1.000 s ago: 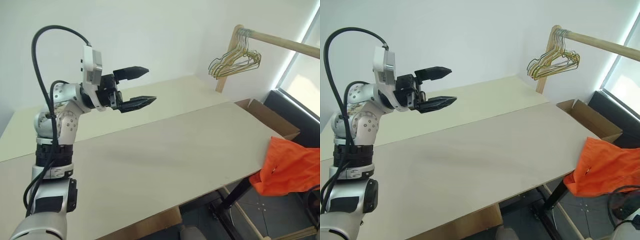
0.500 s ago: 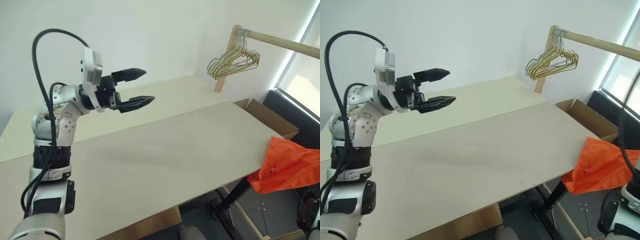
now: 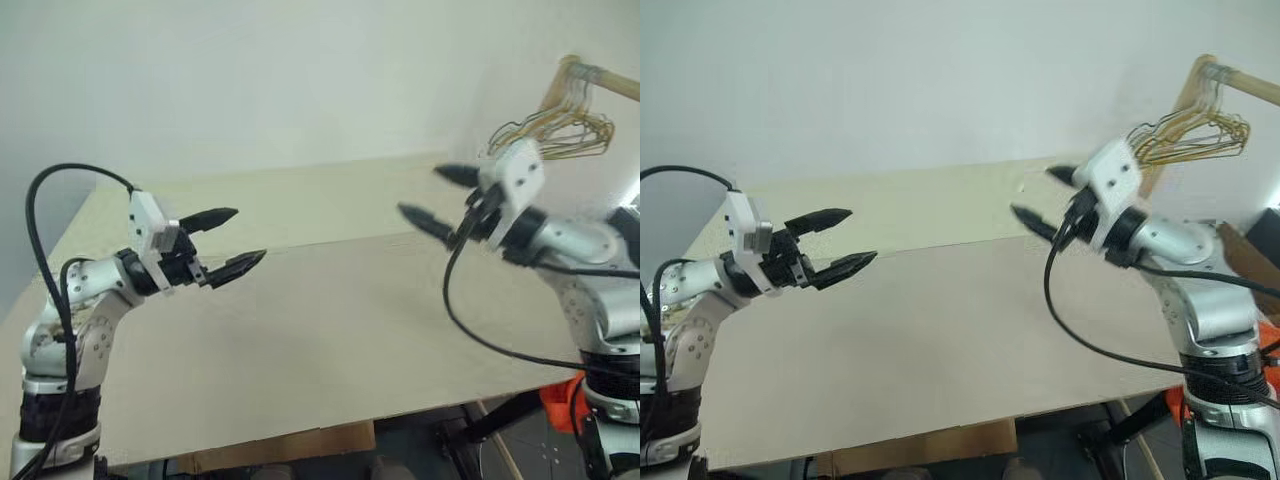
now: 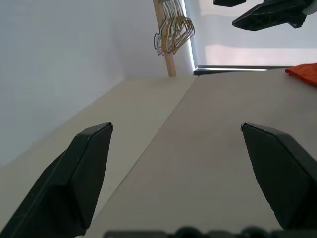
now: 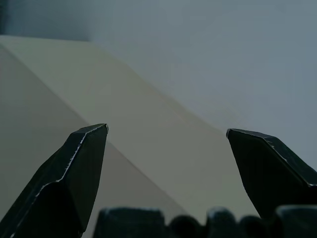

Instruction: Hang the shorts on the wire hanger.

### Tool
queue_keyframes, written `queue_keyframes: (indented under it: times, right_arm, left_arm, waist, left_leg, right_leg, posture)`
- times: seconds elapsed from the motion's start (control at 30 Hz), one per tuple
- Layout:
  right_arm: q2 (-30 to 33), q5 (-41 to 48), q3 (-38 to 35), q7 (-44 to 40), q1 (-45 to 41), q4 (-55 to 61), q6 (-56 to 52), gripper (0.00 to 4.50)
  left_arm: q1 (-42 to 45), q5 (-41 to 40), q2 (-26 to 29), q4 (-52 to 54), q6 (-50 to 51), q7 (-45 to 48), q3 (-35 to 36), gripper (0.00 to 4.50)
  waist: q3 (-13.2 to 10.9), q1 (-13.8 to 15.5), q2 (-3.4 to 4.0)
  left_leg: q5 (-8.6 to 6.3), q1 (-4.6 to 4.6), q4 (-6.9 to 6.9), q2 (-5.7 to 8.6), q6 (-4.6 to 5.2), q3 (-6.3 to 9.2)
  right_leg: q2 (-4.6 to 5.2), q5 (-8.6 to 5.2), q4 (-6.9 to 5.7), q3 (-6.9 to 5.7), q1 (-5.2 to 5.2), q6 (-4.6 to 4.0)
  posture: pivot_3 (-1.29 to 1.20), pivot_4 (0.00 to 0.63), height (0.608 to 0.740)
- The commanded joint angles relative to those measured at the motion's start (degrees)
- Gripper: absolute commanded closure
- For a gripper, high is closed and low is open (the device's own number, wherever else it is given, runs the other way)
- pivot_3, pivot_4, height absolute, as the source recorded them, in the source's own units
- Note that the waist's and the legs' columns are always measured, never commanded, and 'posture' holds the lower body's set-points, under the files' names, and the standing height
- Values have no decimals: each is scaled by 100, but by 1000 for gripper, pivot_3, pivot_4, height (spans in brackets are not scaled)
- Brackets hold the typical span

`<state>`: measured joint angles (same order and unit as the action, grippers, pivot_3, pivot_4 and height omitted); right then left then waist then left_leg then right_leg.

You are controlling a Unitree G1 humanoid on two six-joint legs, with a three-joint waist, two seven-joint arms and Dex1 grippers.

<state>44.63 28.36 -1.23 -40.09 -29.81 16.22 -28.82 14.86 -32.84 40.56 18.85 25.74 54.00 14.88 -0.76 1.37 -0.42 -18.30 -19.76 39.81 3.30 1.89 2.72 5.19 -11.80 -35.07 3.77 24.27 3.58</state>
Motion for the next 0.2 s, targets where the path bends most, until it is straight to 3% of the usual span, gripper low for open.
queue_keyframes:
  times: [0.03,0.2]
  right_arm:
    - [150,-23,96,-714,65,-251,106,34]
    - [48,-49,18,-882,74,-344,72,34]
  left_arm:
    - [-259,-80,314,447,62,107,143,0]
    - [-477,52,463,488,93,-92,89,0]
  waist:
    - [-2,128,-3]
    - [-3,285,-5]
  left_leg:
    - [-11,0,0,-1,20,0]
    - [-9,8,0,-2,17,7]
  right_leg:
    - [-2,2,3,-3,-1,-4]
    - [-6,7,1,-14,-11,-12]
  posture:
    - [139,0,740]
    - [164,0,740]
